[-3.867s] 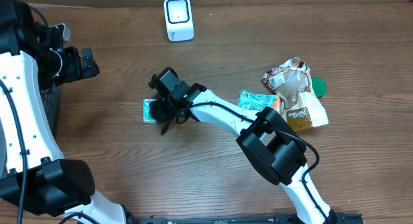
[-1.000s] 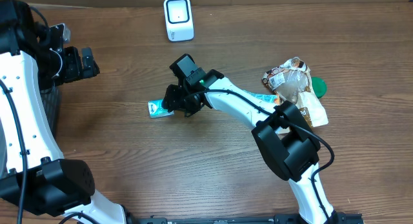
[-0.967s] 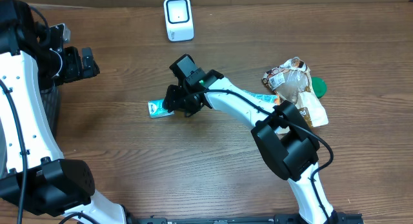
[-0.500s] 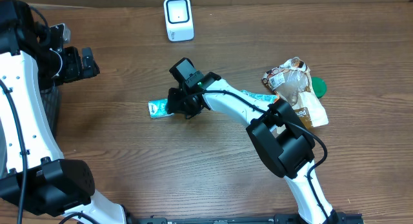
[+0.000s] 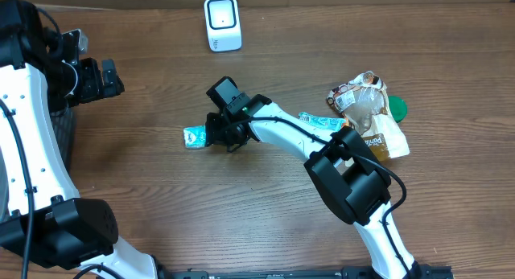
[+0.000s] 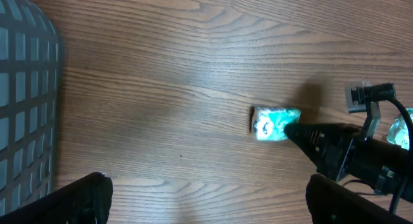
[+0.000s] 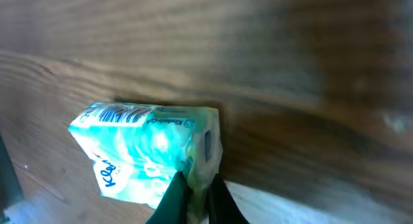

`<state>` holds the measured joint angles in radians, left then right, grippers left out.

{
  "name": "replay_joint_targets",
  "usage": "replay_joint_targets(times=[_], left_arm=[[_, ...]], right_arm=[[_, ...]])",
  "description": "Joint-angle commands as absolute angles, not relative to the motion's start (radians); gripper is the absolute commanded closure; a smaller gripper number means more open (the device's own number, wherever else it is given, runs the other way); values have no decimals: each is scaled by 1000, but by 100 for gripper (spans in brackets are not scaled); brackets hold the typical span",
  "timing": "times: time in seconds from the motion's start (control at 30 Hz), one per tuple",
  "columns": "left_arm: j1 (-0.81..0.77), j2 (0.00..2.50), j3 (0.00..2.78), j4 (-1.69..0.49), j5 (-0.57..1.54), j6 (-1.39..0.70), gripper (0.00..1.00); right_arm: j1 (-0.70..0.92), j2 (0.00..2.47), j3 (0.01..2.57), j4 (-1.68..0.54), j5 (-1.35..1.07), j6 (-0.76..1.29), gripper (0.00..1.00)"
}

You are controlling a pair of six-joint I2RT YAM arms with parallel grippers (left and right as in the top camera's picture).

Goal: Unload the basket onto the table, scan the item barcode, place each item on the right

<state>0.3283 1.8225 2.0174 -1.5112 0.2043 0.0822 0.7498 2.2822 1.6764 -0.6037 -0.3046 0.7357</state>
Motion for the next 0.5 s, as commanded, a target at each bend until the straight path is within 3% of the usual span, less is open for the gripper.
replay_joint_targets(times=[0.0,0.3,0.47], left_arm=[[332,1819,2022,-1510,202,98,0],[332,1819,2022,-1510,202,98,0],[332,1819,2022,-1510,202,98,0]], right_arm=[[710,2284,1652,-664,-366,644,96],[551,2088,1664,-781,-533,348,96],[513,2045,1663,-907,-529,-33,96]])
